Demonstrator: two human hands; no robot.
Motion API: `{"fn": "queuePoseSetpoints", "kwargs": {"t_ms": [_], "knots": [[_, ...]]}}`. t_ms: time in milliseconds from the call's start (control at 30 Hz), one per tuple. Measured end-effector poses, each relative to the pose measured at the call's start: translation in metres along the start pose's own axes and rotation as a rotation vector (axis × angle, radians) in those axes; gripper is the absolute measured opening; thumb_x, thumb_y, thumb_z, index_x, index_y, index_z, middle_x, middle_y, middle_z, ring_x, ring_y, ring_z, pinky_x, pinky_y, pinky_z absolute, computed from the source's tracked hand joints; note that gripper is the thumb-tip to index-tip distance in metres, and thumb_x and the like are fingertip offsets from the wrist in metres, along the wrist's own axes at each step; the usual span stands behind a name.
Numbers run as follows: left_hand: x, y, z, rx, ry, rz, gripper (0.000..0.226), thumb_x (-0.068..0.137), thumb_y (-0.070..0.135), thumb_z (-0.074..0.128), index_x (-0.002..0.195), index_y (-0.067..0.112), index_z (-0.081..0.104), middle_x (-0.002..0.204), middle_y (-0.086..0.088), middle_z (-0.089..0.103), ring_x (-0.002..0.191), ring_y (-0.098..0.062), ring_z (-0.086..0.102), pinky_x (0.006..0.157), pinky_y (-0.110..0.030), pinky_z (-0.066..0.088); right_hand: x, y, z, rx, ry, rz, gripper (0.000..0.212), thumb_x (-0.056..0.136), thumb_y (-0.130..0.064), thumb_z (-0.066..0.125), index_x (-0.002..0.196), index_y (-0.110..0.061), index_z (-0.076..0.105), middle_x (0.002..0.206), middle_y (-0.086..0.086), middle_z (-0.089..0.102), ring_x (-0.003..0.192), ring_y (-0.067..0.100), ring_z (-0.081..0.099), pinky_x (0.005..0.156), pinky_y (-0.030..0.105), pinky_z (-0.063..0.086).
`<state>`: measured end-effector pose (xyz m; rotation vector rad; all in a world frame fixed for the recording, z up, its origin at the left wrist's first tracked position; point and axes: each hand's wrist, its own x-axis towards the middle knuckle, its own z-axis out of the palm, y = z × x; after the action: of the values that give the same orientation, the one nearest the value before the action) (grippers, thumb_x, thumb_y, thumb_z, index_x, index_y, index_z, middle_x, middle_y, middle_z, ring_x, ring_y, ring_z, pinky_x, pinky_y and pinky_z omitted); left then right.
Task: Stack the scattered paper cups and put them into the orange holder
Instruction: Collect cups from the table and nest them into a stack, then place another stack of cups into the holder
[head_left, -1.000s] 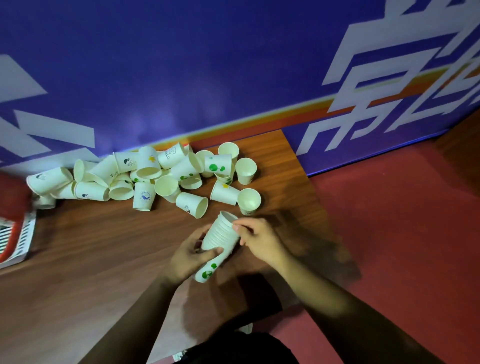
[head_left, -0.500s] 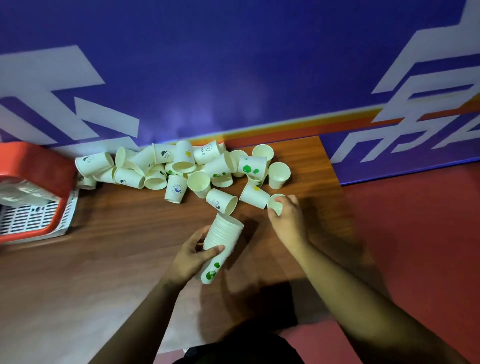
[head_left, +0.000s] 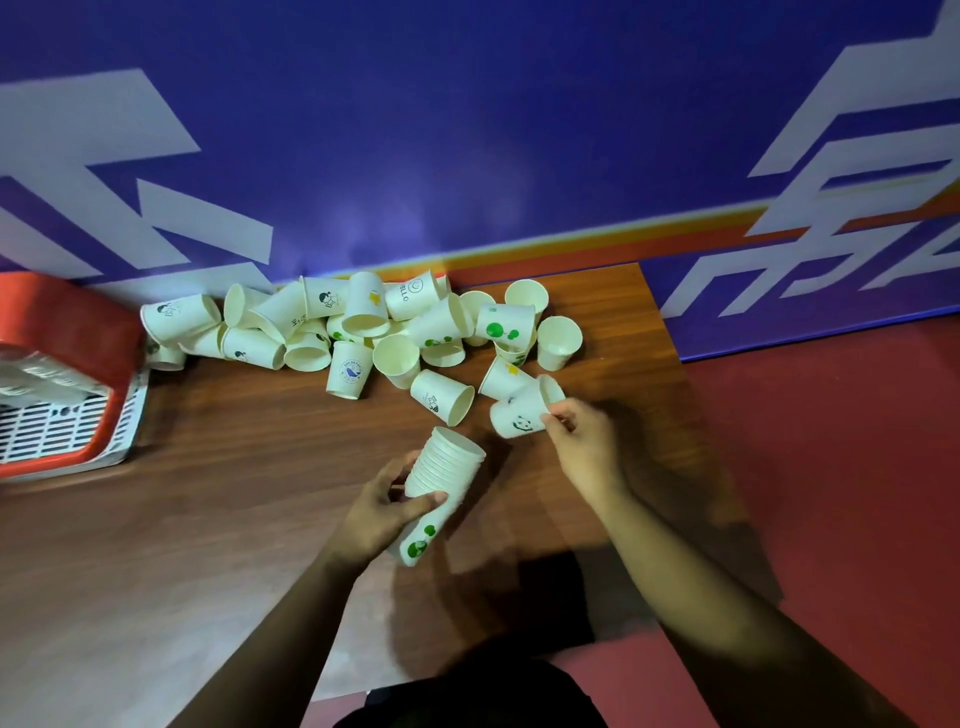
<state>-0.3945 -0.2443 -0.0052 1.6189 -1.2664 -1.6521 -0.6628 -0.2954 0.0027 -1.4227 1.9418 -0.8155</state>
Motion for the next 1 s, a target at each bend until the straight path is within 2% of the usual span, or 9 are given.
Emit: {"fn": "queuePoseSetpoints", "kwargs": {"t_ms": [167, 300, 433, 500, 567, 633, 800, 900, 1000], "knots": [[-0.012, -0.003, -0.026, 0.020, 0.047, 0.056, 0.055, 0.077, 0.027, 0.086, 0.125, 0.043, 0.063, 0.115, 0.006, 0.070, 0.104, -0.013, 0.066, 0.094, -0.039, 0.056, -0.010, -0.060, 0.016, 0.247, -0.284, -0.077, 0.015, 0.086, -0.010, 0.070, 0.100, -0.007, 0.073, 0.086, -0.006, 0.069, 0.077, 0.001, 0.062, 0.072, 0.014, 0.047], [-0.038, -0.003, -0.060, -0.032, 0.145, 0.112, 0.057, 0.066, 0.040, 0.085, 0.118, 0.047, 0.065, 0.114, 0.005, 0.072, 0.105, -0.017, 0.066, 0.095, -0.039, 0.055, -0.017, -0.098, 0.040, 0.190, -0.394, -0.256, 0.019, 0.089, -0.013, 0.068, 0.106, -0.007, 0.074, 0.103, -0.001, 0.072, 0.096, 0.010, 0.064, 0.089, 0.022, 0.049], [-0.065, -0.010, -0.098, -0.082, 0.150, 0.144, 0.064, 0.068, 0.036, 0.086, 0.127, 0.039, 0.063, 0.117, -0.003, 0.071, 0.111, -0.025, 0.065, 0.096, -0.043, 0.055, -0.039, -0.138, 0.069, 0.172, -0.561, -0.378, 0.019, 0.093, -0.016, 0.063, 0.108, -0.011, 0.074, 0.100, -0.006, 0.071, 0.093, 0.002, 0.062, 0.087, 0.021, 0.047], [-0.078, -0.012, -0.120, -0.137, 0.148, 0.159, 0.065, 0.071, 0.028, 0.086, 0.131, 0.034, 0.062, 0.117, -0.008, 0.071, 0.112, -0.030, 0.064, 0.094, -0.047, 0.057, -0.057, -0.161, 0.090, 0.203, -0.632, -0.361, 0.018, 0.095, -0.020, 0.060, 0.107, -0.017, 0.074, 0.100, -0.016, 0.069, 0.092, -0.006, 0.060, 0.089, 0.020, 0.048], [-0.090, -0.016, -0.144, -0.166, 0.167, 0.174, 0.065, 0.073, 0.024, 0.085, 0.133, 0.033, 0.061, 0.118, -0.010, 0.070, 0.114, -0.033, 0.063, 0.095, -0.049, 0.056, -0.074, -0.184, 0.115, 0.251, -0.637, -0.325, 0.014, 0.094, -0.019, 0.060, 0.101, -0.020, 0.073, 0.090, -0.021, 0.068, 0.084, -0.009, 0.059, 0.083, 0.019, 0.049], [-0.102, -0.024, -0.173, -0.187, 0.188, 0.187, 0.065, 0.075, 0.025, 0.084, 0.134, 0.034, 0.060, 0.121, -0.009, 0.069, 0.116, -0.032, 0.063, 0.096, -0.050, 0.055, -0.088, -0.207, 0.141, 0.310, -0.624, -0.284, 0.011, 0.093, -0.016, 0.062, 0.096, -0.019, 0.072, 0.084, -0.018, 0.068, 0.078, -0.005, 0.059, 0.075, 0.018, 0.048], [-0.128, -0.054, -0.259, -0.215, 0.203, 0.219, 0.068, 0.078, 0.029, 0.084, 0.139, 0.035, 0.055, 0.131, -0.004, 0.065, 0.122, -0.026, 0.060, 0.101, -0.053, 0.051, -0.121, -0.267, 0.213, 0.336, -0.563, -0.238, 0.016, 0.087, -0.035, 0.068, 0.103, -0.034, 0.065, 0.106, 0.001, 0.061, 0.094, 0.011, 0.061, 0.079, 0.025, 0.051], [-0.141, -0.066, -0.318, -0.274, 0.240, 0.256, 0.066, 0.078, 0.027, 0.082, 0.138, 0.031, 0.056, 0.134, -0.002, 0.064, 0.124, -0.025, 0.059, 0.101, -0.046, 0.051, -0.141, -0.302, 0.267, 0.367, -0.512, -0.103, 0.029, 0.090, -0.037, 0.065, 0.117, -0.028, 0.061, 0.112, -0.004, 0.062, 0.103, 0.010, 0.061, 0.092, 0.035, 0.054], [-0.148, -0.077, -0.378, -0.358, 0.310, 0.296, 0.062, 0.080, 0.022, 0.079, 0.138, 0.026, 0.057, 0.135, -0.003, 0.063, 0.126, -0.022, 0.059, 0.100, -0.040, 0.050, -0.160, -0.333, 0.316, 0.375, -0.605, -0.043, 0.036, 0.094, -0.028, 0.063, 0.127, -0.016, 0.059, 0.114, -0.001, 0.066, 0.106, 0.010, 0.063, 0.095, 0.037, 0.054]]}}
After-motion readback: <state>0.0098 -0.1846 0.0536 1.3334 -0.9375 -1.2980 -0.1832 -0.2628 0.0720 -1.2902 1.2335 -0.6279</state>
